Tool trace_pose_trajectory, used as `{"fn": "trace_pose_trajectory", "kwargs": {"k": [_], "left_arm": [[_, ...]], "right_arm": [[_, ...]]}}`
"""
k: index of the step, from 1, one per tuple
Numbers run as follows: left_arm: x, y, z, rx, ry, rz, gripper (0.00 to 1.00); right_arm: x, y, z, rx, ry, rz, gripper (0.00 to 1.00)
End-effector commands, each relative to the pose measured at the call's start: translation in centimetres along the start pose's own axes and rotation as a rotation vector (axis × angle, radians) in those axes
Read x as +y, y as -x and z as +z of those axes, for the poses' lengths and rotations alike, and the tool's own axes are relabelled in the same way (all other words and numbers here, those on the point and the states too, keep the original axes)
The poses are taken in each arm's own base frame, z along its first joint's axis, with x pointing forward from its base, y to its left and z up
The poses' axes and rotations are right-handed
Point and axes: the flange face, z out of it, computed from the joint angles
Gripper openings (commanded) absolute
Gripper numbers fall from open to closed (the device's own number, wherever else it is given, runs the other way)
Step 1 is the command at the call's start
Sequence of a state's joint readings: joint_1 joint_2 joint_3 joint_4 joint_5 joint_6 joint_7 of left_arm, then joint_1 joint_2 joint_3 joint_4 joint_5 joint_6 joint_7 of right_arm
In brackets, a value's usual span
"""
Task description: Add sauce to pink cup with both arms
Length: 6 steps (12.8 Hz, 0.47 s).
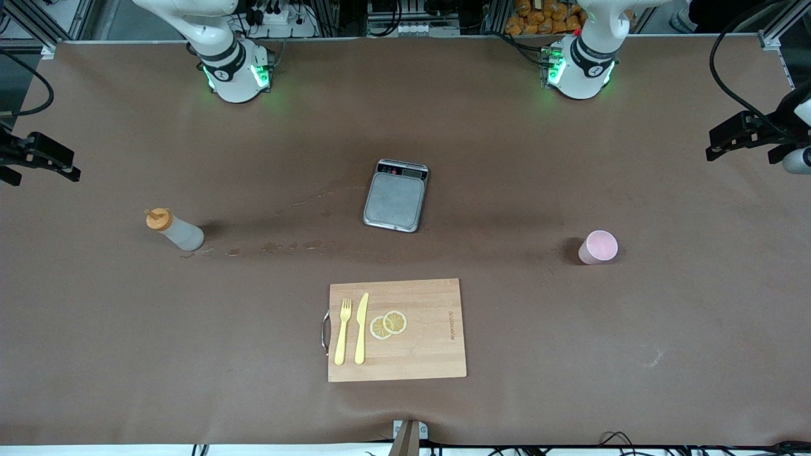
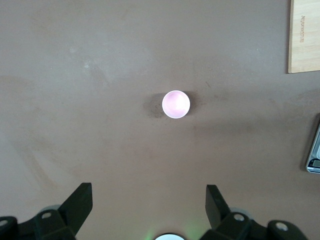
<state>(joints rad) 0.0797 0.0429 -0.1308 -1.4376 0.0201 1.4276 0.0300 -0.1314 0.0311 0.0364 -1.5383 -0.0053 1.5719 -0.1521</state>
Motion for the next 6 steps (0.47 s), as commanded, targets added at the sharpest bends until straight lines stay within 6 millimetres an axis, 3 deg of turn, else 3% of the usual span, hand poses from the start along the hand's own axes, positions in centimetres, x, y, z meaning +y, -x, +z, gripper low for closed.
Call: {"fn": "trace_pose_trajectory", "kwargs": {"k": [1,4,6], "left_arm": [[-0.1,0.4,-0.5,-0.005,0.003,0.011,1.00],[-0.3,-0.3,1.3,-0.034,0.011,0.005,1.00],[-0.2,-1.2,4.1,-0.044,0.044,-0.001,1.00]], "right_arm": [[3.3,-1.4,3.0,-0.044,-0.019,0.046,1.00],[7.1,-3.5,7.4,-0.093,-0.099,0.113,1.00],[9.4,-4.2,10.5,-0.132,-0.121,0.158,1.00]]}}
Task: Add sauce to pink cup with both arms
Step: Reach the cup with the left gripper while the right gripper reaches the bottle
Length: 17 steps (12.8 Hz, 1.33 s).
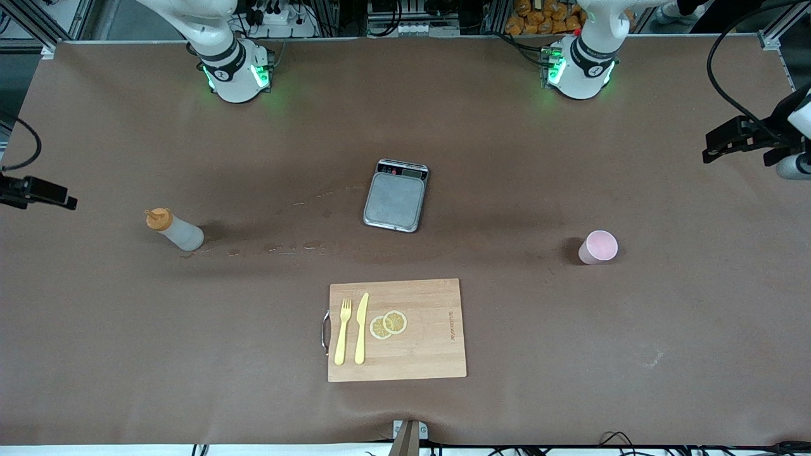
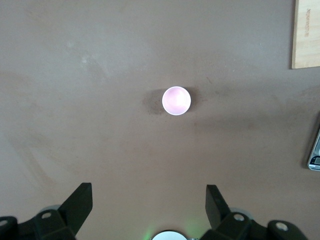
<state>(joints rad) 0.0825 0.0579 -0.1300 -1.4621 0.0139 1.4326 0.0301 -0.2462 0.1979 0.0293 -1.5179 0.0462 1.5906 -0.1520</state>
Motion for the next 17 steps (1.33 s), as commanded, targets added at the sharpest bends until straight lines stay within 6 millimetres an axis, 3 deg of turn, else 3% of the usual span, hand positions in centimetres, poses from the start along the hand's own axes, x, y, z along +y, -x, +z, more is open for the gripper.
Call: {"fn": "trace_pose_trajectory", "kwargs": {"k": [1,5,7,9,12,14,17], "left_arm": [[-0.5,-1.1,4.0,-0.008,0.045,-0.010,1.00],[0.2,-1.5,10.6,-0.034,0.045,-0.005,1.00],[2.1,-1.7,13.3,-0.035,0.042,0.012,1.00],[2.3,-1.6,16.4,-0.035,0.041,-0.001,1.00],[2.4,-0.9,21.3,-0.032,0.040,-0.011,1.00],[2.1,-0.2,24.7,-0.009,0.040,-0.020,1.00],[1.8,-0.5,27.9,0.014,0.042,-0.028,1.00]], "right_arm": [[3.0,-2.3,3.0,-0.037,-0.091,0.081,1.00],[8.1,-4.0,9.5,-0.111,-0.209,0.302,1.00],[10.5,-4.4,13.0,-0.153,-0.328,0.398,1.00],[11.6,-4.4,15.5,-0.207,-0.399,0.499,1.00],[10.6,-4.6,16.5,-0.281,-0.380,0.657,1.00],[10.7,-4.5,17.0,-0.286,-0.381,0.640,1.00],[11.4,-4.4,17.5,-0.287,-0.335,0.607,1.00]]}}
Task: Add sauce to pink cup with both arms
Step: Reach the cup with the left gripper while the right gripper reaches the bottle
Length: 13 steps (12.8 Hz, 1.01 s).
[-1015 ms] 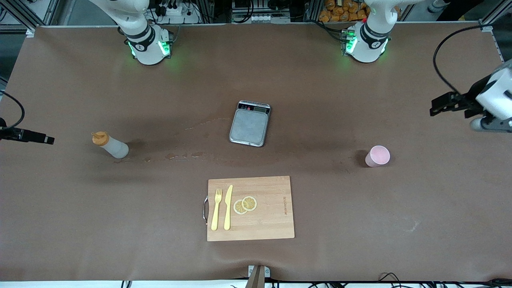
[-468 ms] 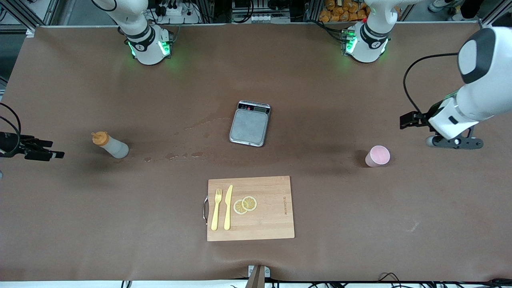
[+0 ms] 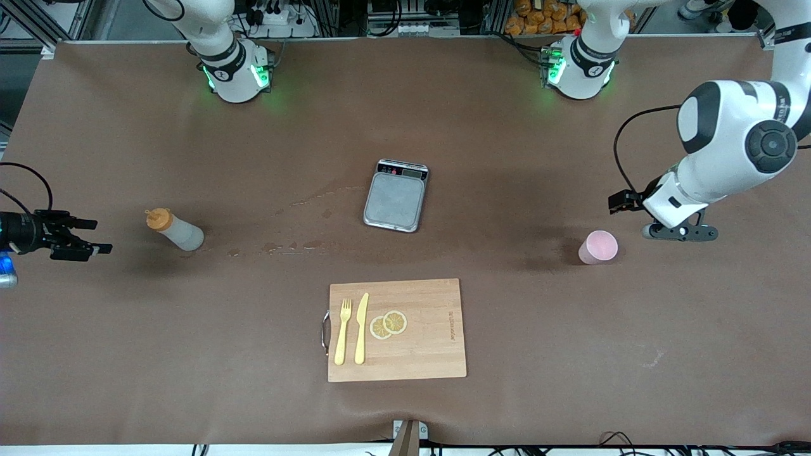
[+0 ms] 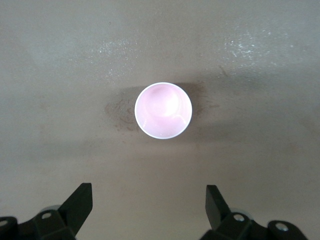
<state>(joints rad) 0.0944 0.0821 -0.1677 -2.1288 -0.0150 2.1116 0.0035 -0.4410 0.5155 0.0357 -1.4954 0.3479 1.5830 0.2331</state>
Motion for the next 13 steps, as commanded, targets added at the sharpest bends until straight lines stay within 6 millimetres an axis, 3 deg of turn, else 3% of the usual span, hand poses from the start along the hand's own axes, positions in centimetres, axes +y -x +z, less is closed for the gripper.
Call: {"fn": "trace_pose_trajectory", "kwargs": {"k": [1,4,7,11,13], "left_arm": [[-0.2,0.2,1.9,0.024,0.014,-0.021,1.00],[-1.7,-0.6,4.5,0.018,0.025,-0.049,1.00],[-2.3,-1.9,7.3,0.027,0.031,-0.052,1.00],[-2.7,-3.1,9.6,0.056,0.041,-0.063,0.86],[-3.4,-3.9,10.7,0.052,0.047,-0.075,0.82]], "right_arm": [[0.5,-0.8,0.2,-0.004,0.033,0.006,1.00],[2.9,-2.9,2.7,-0.062,0.019,0.167,1.00],[4.8,-3.9,5.3,-0.157,0.023,0.213,1.00],[6.1,-5.0,7.9,-0.269,-0.072,0.391,1.00],[7.4,-6.2,10.4,-0.339,-0.126,0.455,1.00]]}}
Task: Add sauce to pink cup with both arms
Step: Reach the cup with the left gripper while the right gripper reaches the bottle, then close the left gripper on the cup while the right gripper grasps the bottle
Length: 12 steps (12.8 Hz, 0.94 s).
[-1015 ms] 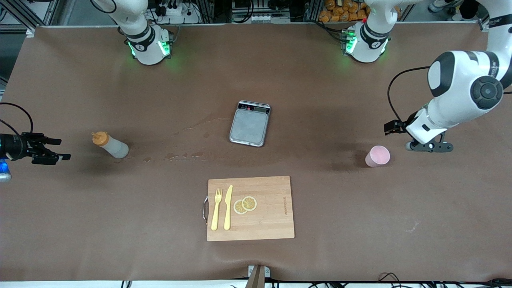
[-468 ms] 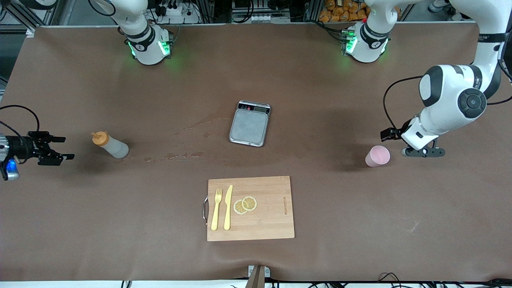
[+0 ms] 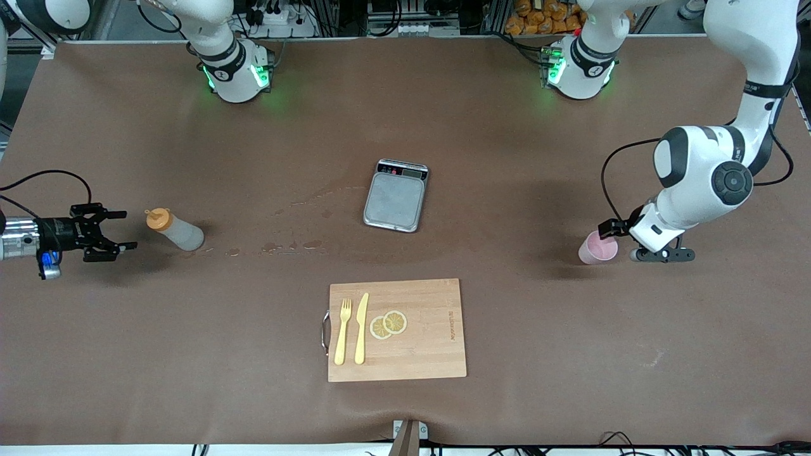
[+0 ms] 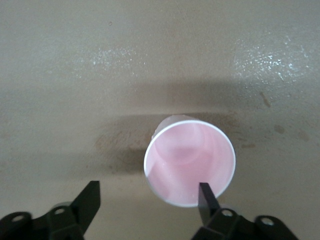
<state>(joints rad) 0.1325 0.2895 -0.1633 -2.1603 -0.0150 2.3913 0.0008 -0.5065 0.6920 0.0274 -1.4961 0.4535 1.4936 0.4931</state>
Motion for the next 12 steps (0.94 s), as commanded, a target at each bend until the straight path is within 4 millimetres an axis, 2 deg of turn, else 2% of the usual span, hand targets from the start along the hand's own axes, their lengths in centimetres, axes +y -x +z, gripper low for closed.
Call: {"fn": "trace_pose_trajectory", "kwargs": {"k": [1,3,4,7,8,10,12], "left_arm": [[-1.8,-1.5,1.1,0.004,0.016,-0.043,0.81],[-1.9,-1.8,1.8,-0.003,0.022,-0.048,0.74],[-2.0,-1.8,1.9,-0.004,0.024,-0.050,0.65],[-1.4,-1.8,2.0,-0.007,0.024,-0.040,0.13],[-0.9,-1.7,1.9,-0.008,0.024,-0.034,0.00],[0.4,-1.6,1.2,-0.005,0.028,-0.021,0.00],[3.8,-1.4,-0.3,-0.010,0.039,-0.023,0.00]], "right_arm": [[1.1,-3.4,1.9,-0.129,-0.098,0.115,1.00],[1.8,-5.4,3.6,-0.212,-0.171,0.174,1.00],[1.9,-5.7,4.2,-0.223,-0.167,0.180,1.00],[1.8,-5.4,6.2,-0.305,-0.119,0.197,1.00],[1.3,-5.0,6.5,-0.325,-0.116,0.204,1.00],[1.4,-4.9,7.5,-0.352,-0.111,0.221,1.00],[1.2,-5.1,8.3,-0.365,-0.105,0.222,1.00]]}}
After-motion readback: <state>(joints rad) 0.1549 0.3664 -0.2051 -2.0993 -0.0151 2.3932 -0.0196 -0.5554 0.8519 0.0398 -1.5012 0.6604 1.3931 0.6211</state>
